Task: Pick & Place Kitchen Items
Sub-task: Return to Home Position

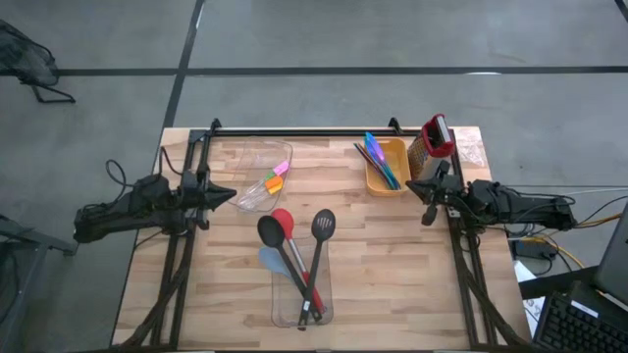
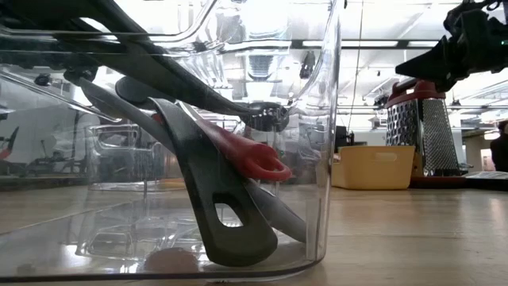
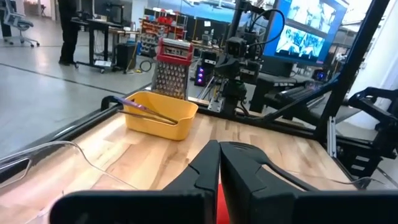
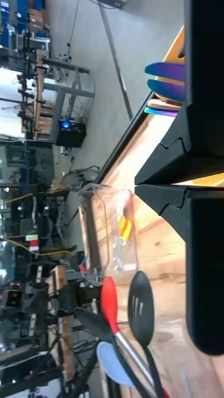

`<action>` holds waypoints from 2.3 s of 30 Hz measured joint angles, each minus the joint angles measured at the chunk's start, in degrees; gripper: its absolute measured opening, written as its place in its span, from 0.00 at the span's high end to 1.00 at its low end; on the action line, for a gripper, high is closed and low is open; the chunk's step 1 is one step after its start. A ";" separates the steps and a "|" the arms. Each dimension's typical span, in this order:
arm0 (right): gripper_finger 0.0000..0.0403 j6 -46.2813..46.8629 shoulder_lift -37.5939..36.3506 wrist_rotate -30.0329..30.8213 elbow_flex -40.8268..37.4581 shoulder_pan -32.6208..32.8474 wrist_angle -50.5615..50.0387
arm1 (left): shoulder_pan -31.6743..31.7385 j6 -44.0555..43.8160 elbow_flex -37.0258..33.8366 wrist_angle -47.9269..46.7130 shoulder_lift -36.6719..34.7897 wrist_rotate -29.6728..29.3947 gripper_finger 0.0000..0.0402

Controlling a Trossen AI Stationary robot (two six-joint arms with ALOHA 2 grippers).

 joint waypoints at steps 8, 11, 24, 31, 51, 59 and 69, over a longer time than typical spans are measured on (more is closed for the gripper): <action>0.98 0.17 1.06 0.00 -0.02 0.00 0.11 | 0.00 0.00 0.00 0.00 0.63 0.00 0.97; 0.98 0.24 1.03 -0.01 -0.01 0.00 0.14 | 0.00 0.00 0.00 -0.04 0.63 -0.02 0.96; 0.98 0.24 1.03 0.00 -0.02 0.00 0.15 | 0.00 0.00 0.00 -0.07 0.63 -0.02 0.96; 0.98 0.29 1.06 0.00 -0.02 0.00 0.17 | 0.00 0.00 0.00 -0.08 0.63 -0.02 0.96; 0.98 0.21 1.06 0.02 -0.02 0.00 0.17 | 0.00 0.00 0.00 -0.09 0.64 -0.02 0.96; 0.98 0.29 1.06 0.01 -0.02 0.01 0.17 | 0.00 0.00 0.00 -0.09 0.66 -0.02 0.97; 0.98 0.29 1.06 0.03 -0.02 0.02 0.17 | 0.00 0.00 0.00 -0.09 0.66 -0.02 0.97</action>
